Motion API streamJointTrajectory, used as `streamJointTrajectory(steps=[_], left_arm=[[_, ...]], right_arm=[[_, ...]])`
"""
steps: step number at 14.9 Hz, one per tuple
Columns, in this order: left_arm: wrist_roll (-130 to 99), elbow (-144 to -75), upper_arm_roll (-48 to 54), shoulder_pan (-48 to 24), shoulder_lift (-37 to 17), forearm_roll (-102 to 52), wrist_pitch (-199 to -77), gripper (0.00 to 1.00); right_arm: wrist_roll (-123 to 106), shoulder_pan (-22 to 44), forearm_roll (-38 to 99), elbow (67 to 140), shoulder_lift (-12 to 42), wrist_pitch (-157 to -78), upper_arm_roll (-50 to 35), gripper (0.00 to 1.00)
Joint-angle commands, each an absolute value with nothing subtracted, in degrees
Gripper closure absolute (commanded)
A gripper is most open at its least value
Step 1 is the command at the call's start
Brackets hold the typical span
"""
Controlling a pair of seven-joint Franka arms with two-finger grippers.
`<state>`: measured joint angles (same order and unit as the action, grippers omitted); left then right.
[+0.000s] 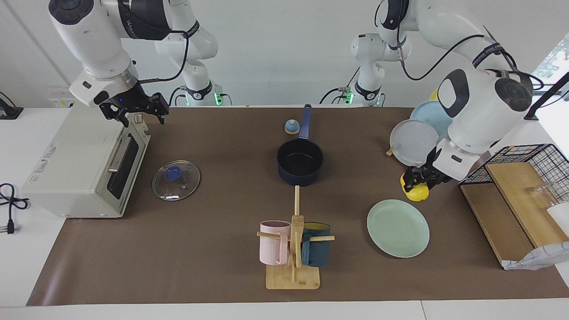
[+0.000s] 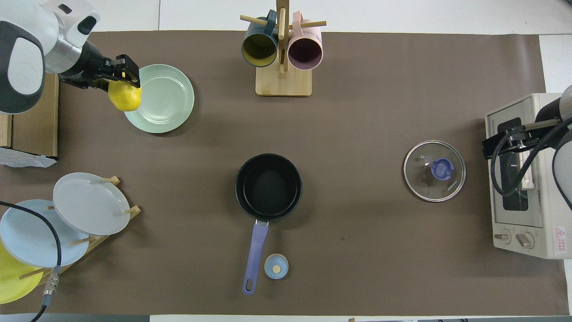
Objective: Transfer potato from pot to plate
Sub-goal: 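Carry the yellow potato with the left gripper to the green plate, then lower the potato onto the plate and open the left gripper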
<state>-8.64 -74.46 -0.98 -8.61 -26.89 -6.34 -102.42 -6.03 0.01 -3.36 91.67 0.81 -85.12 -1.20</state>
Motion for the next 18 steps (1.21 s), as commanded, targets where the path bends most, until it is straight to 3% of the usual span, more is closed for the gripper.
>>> streamJointTrajectory(steps=[1, 6, 12, 13, 14, 16, 18], left_arm=[[-7.9, -72.3, -0.6, -8.8, -34.4, -6.6, -107.3, 1.00], [-5.3, -84.4, -0.7, -9.2, -33.9, -4.2, -117.4, 1.00], [-2.9, -86.4, -0.7, -9.1, -33.0, -4.1, -117.9, 0.99], [-2.5, -86.4, -0.8, -9.3, -33.0, -4.1, -117.9, 0.09], [-2.5, -86.0, -0.9, -9.5, -33.0, -4.0, -117.6, 0.00], [-2.5, -84.7, -1.0, -9.6, -31.7, -4.1, -116.3, 0.00], [-2.5, -84.2, -1.0, -8.9, -26.9, -4.4, -113.1, 0.00]], right_arm=[[-5.6, -1.4, -3.1, 93.2, -0.2, -86.3, -1.9, 0.00], [-5.6, -2.1, -3.1, 93.2, -0.1, -86.3, -2.5, 0.00], [-5.6, -1.8, -2.7, 93.2, -0.1, -86.4, -2.3, 0.00], [-5.5, -1.8, -2.7, 93.1, -0.1, -86.4, -2.3, 0.00], [-5.5, -1.7, -2.7, 93.0, -0.1, -86.4, -2.3, 0.00], [-5.5, -1.8, -2.7, 92.9, -0.1, -86.0, -2.3, 0.00], [-5.6, -1.8, -2.7, 92.8, -0.1, -86.0, -2.3, 0.00]])
